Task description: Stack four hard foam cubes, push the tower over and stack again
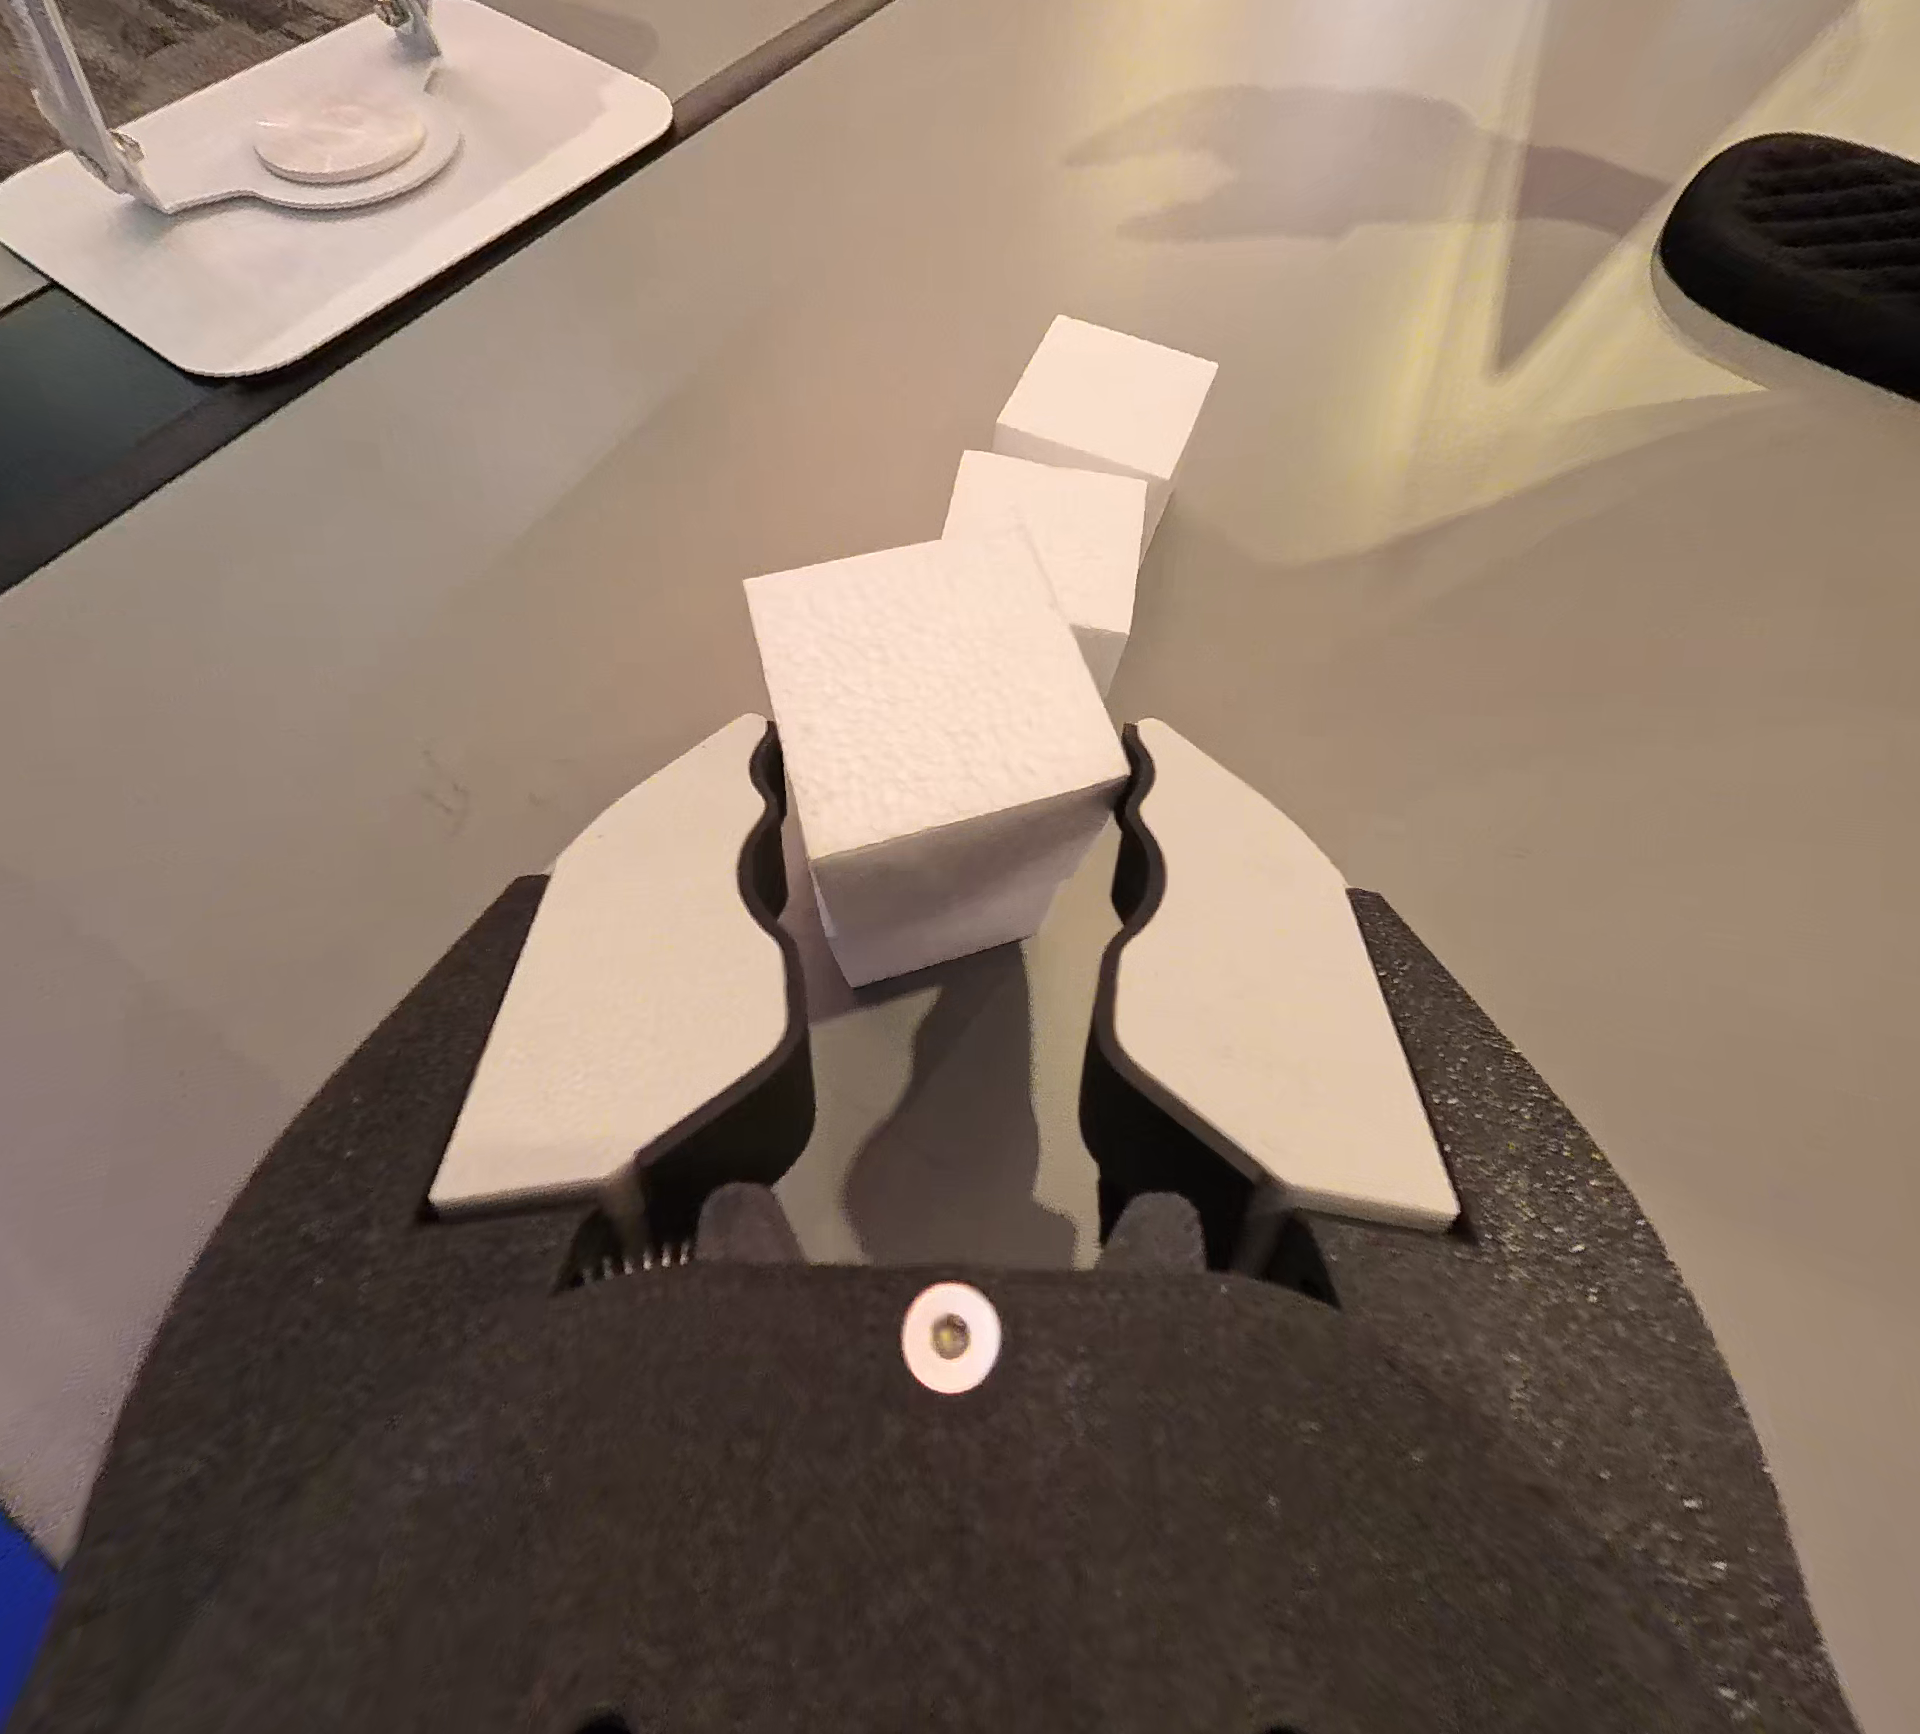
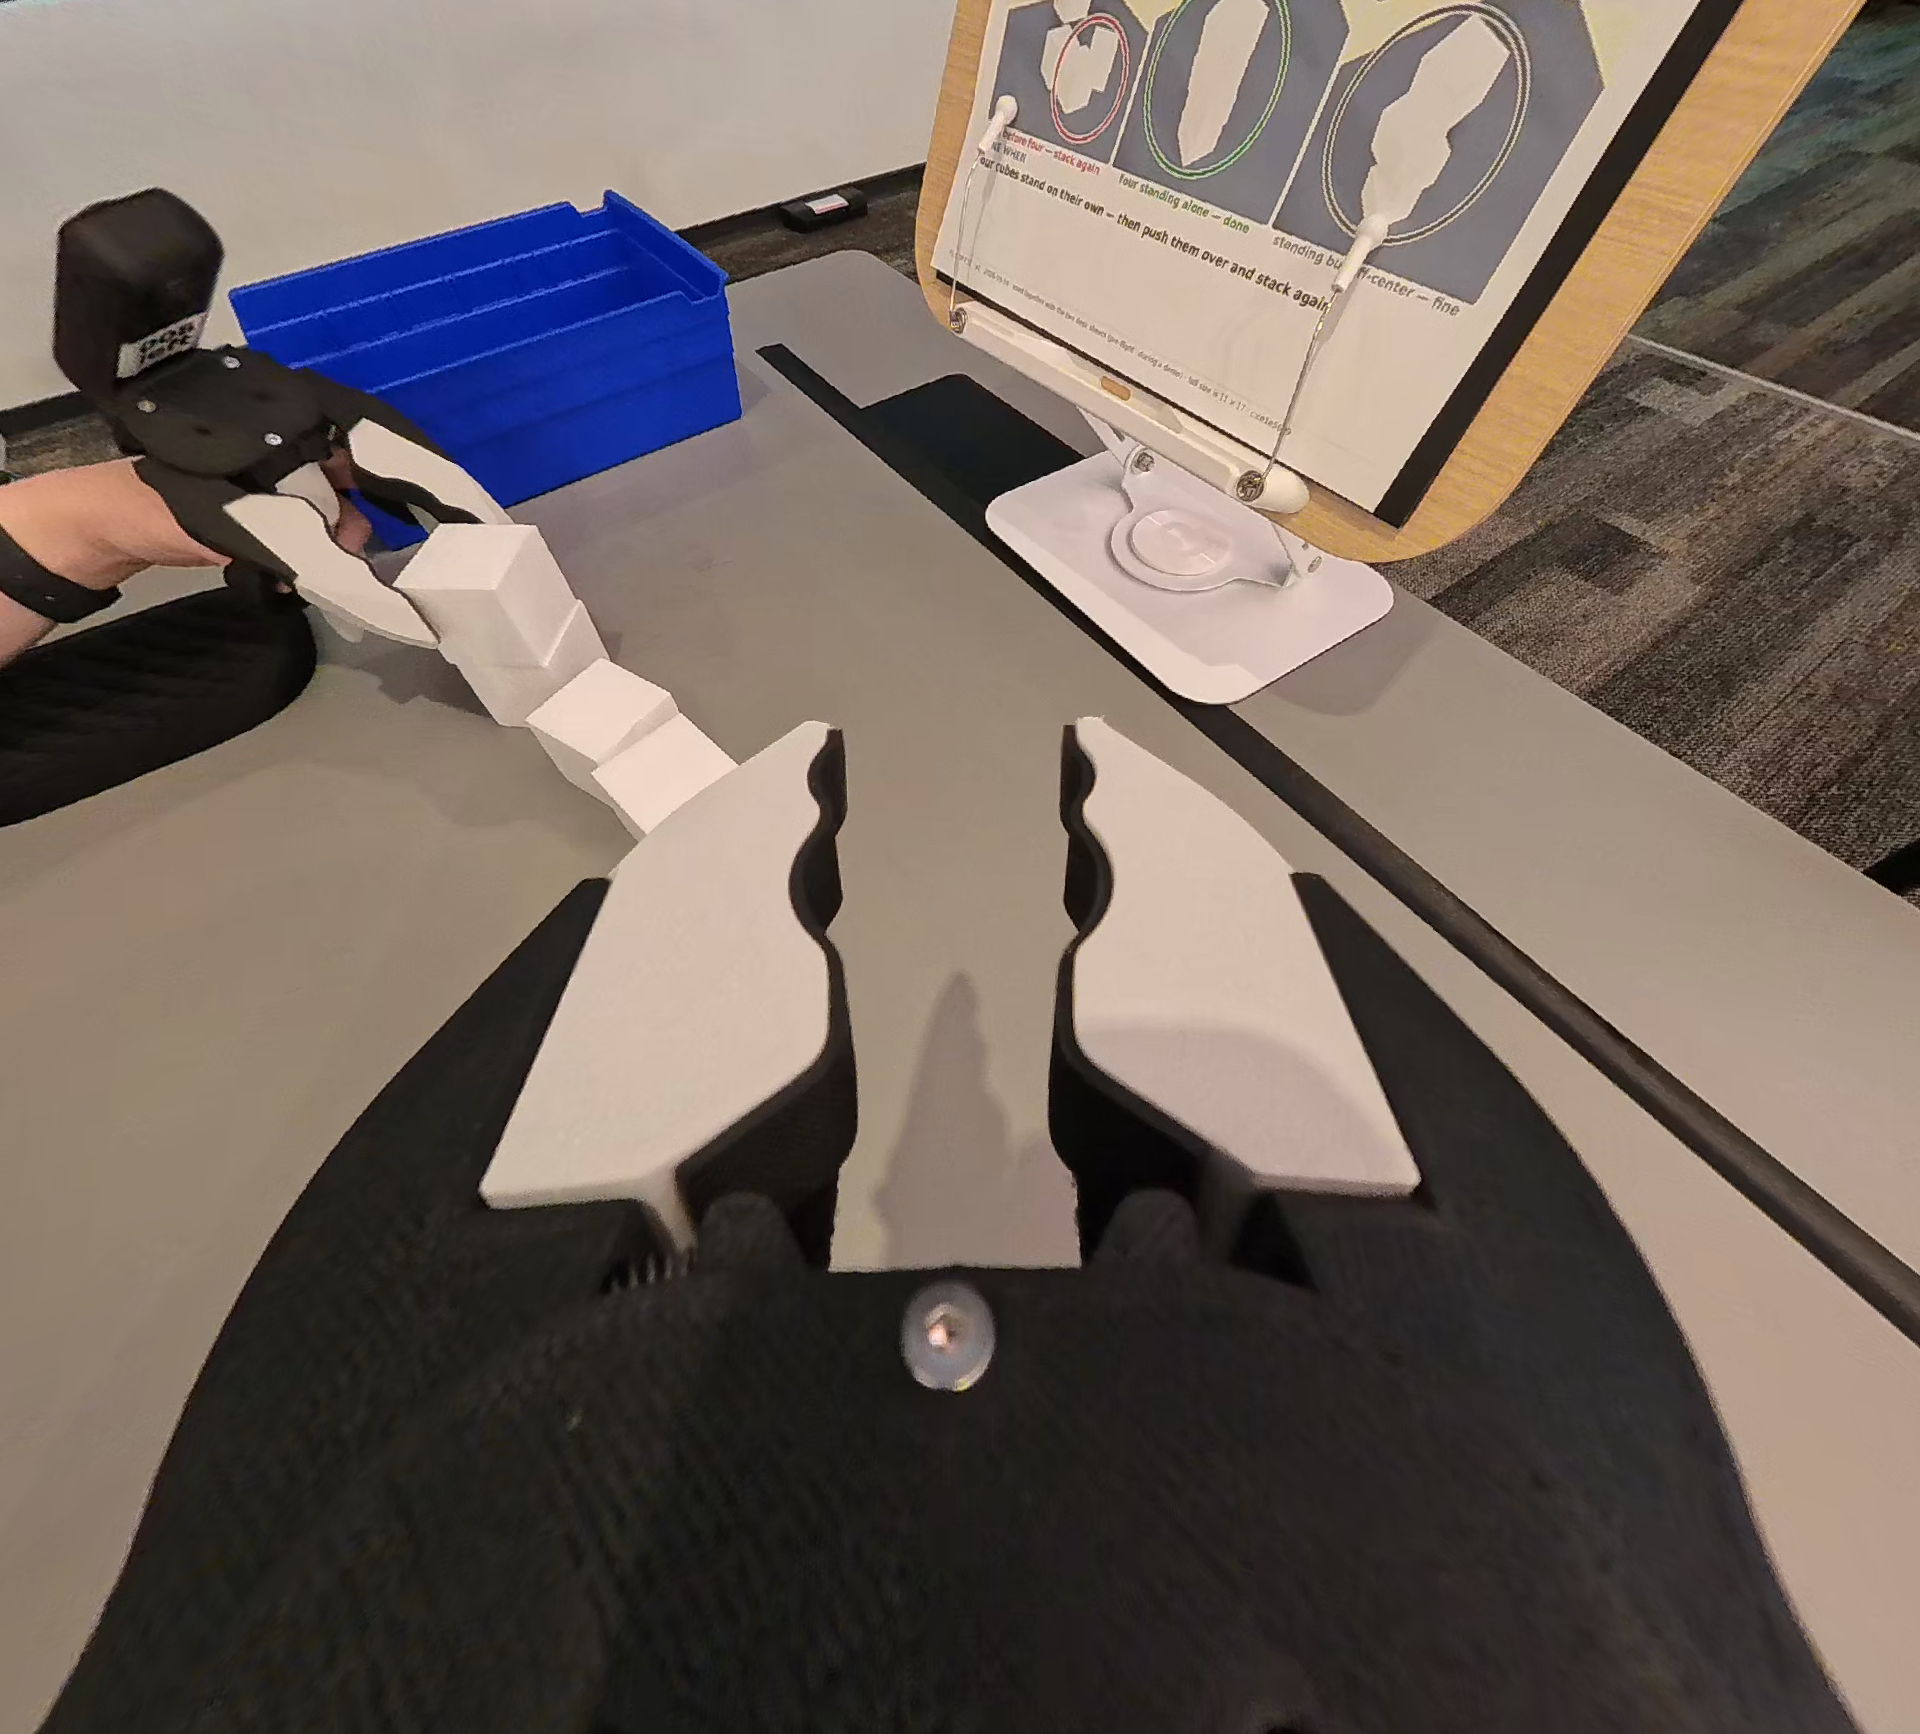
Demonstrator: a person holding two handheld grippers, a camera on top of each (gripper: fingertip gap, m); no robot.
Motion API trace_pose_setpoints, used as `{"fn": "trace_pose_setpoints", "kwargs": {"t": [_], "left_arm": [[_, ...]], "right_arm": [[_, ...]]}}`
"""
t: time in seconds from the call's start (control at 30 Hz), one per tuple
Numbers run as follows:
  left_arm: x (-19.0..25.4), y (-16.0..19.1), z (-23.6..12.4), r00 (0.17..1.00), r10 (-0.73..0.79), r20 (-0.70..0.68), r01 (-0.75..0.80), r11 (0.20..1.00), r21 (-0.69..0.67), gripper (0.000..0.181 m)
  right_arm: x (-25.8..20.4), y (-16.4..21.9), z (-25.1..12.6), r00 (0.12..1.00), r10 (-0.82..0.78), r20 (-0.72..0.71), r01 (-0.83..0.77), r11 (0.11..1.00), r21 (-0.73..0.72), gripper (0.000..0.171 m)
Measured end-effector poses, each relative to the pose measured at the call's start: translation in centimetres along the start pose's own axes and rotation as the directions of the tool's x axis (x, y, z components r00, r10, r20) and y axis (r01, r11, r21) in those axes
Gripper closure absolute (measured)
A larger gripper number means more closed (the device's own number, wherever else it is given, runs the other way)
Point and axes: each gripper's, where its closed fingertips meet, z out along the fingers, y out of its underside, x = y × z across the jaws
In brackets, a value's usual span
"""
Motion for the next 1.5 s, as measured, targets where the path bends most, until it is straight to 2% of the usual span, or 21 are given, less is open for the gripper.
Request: {"fn": "trace_pose_setpoints", "kwargs": {"t": [0.03, 0.07, 0.1, 0.2, 0.27, 0.33, 0.37, 0.43, 0.5, 0.6, 0.7, 0.77, 0.93, 1.0, 1.03, 1.23, 1.37, 1.43, 1.5], "left_arm": [[-0.4, 0.1, 0.1, 1.0, -0.009, 0.021, 0.01, 1.0, -0.004, 0.114], [-1.0, 0.3, 0.2, 0.998, -0.019, 0.058, 0.019, 1.0, -0.009, 0.09], [-1.0, 0.5, 0.3, 0.998, -0.023, 0.052, 0.024, 1.0, -0.017, 0.084], [-0.4, 0.0, -0.1, 0.999, -0.045, 0.027, 0.044, 0.999, 0.02, 0.084], [-1.0, -1.1, -1.4, 0.995, -0.045, 0.084, 0.039, 0.997, 0.073, 0.08], [-1.3, -3.1, -3.7, 0.988, -0.069, 0.138, 0.042, 0.982, 0.186, 0.079], [-1.4, -4.1, -5.1, 0.982, -0.087, 0.166, 0.043, 0.968, 0.248, 0.079], [-1.6, -5.7, -8.0, 0.968, -0.115, 0.225, 0.027, 0.933, 0.358, 0.078], [-1.8, -6.3, -10.7, 0.947, -0.108, 0.303, -0.031, 0.906, 0.423, 0.079], [-2.2, -5.8, -13.1, 0.914, -0.089, 0.397, -0.106, 0.89, 0.444, 0.079], [-3.0, -4.9, -13.8, 0.891, -0.083, 0.446, -0.137, 0.887, 0.44, 0.078], [-3.1, -4.6, -13.7, 0.9, -0.1, 0.425, -0.126, 0.872, 0.473, 0.079], [-3.3, -4.1, -12.9, 0.916, -0.123, 0.383, -0.101, 0.852, 0.514, 0.081], [-3.3, -4.0, -12.5, 0.919, -0.124, 0.374, -0.094, 0.853, 0.513, 0.081], [-3.2, -4.0, -12.3, 0.921, -0.119, 0.371, -0.093, 0.856, 0.508, 0.081], [-3.1, -3.6, -12.1, 0.917, -0.099, 0.386, -0.115, 0.862, 0.494, 0.082], [-3.9, -3.0, -12.6, 0.887, -0.129, 0.444, -0.115, 0.869, 0.482, 0.081], [-4.1, -2.8, -12.7, 0.872, -0.139, 0.47, -0.115, 0.873, 0.473, 0.081], [-4.1, -2.7, -12.7, 0.86, -0.14, 0.491, -0.123, 0.876, 0.466, 0.081]], "right_arm": [[0.0, 0.1, 0.1, 1.0, 0.002, 0.002, -0.002, 1.0, -0.005, 0.131], [0.0, 0.2, 0.2, 1.0, 0.005, 0.003, -0.005, 1.0, -0.012, 0.131], [0.0, 0.4, 0.4, 1.0, 0.008, 0.008, -0.008, 1.0, -0.019, 0.13], [-1.3, 0.7, 1.6, 0.997, -0.004, 0.072, 0.006, 1.0, -0.03, 0.127], [-3.8, 1.0, 3.2, 0.978, -0.063, 0.201, 0.067, 0.998, -0.013, 0.12], [-7.3, 2.0, 5.3, 0.914, -0.163, 0.371, 0.161, 0.986, 0.038, 0.107], [-8.7, 2.7, 6.6, 0.88, -0.205, 0.429, 0.193, 0.978, 0.072, 0.106], [-11.2, 4.0, 9.5, 0.823, -0.262, 0.505, 0.218, 0.965, 0.145, 0.104], [-13.0, 6.1, 11.9, 0.784, -0.283, 0.552, 0.238, 0.959, 0.153, 0.102], [-13.5, 9.2, 14.6, 0.784, -0.292, 0.548, 0.3, 0.951, 0.077, 0.102], [-13.5, 11.4, 16.3, 0.789, -0.286, 0.544, 0.339, 0.941, 0.003, 0.102], [-12.8, 12.2, 17.4, 0.808, -0.303, 0.505, 0.368, 0.929, -0.03, 0.1], [-13.1, 14.1, 18.2, 0.798, -0.266, 0.541, 0.384, 0.916, -0.116, 0.099], [-13.1, 14.8, 18.3, 0.792, -0.257, 0.554, 0.394, 0.908, -0.142, 0.111], [-13.1, 14.9, 18.3, 0.793, -0.244, 0.558, 0.384, 0.911, -0.147, 0.112], [-11.2, 13.7, 16.8, 0.826, -0.192, 0.531, 0.324, 0.932, -0.166, 0.113], [-11.2, 6.6, 15.1, 0.933, -0.033, 0.358, 0.076, 0.991, -0.106, 0.113], [-13.2, 3.0, 14.7, 0.96, 0.025, 0.279, -0.01, 0.998, -0.054, 0.113], [-15.4, 1.2, 15.1, 0.979, 0.053, 0.199, -0.041, 0.997, -0.065, 0.113]]}}
